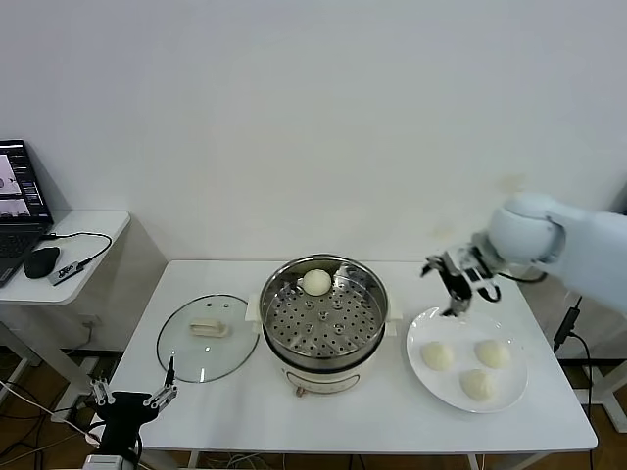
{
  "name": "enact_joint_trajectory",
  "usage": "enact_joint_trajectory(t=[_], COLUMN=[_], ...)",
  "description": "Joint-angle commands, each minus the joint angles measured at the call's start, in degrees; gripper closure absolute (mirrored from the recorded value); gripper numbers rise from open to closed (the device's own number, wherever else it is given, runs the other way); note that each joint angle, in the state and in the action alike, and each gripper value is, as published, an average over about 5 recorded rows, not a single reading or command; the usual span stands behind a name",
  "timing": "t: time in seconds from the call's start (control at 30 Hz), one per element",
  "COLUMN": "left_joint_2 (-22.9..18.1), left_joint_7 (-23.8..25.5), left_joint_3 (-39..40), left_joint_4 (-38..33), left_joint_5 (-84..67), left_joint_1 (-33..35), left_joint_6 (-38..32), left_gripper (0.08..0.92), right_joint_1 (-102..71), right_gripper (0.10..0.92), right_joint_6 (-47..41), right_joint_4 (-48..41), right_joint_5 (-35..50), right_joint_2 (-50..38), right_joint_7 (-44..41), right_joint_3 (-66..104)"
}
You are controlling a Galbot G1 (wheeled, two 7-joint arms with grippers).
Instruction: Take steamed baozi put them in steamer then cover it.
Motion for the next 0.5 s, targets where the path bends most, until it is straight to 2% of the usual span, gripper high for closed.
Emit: enact_joint_trajectory(t=[0.03, 0.3, 0.5], left_joint_2=[0.5, 0.1, -0.4], left_joint_7=[0.4, 0.4, 0.4], left_joint_3=[-0.1, -0.4, -0.9], left_joint_4=[0.7, 1.1, 1.4], left_joint_5=[-0.2, -0.3, -0.2], left_joint_1=[-1.1, -1.5, -1.1], left_joint_6=[0.5, 0.8, 0.8], left_gripper=[0.177, 0.177, 0.177], right_joint_1=[-10.7, -28.8, -36.0], right_gripper=[0.203, 0.203, 0.203], right_joint_6=[-3.2, -2.0, -0.9], right_joint_4=[3.8, -2.4, -8.1], right_joint_5=[-3.2, -9.3, -12.6], right_joint_2=[-9.3, -6.2, -2.3], right_joint_7=[-0.5, 0.4, 0.9], right_joint_3=[3.7, 18.3, 23.7])
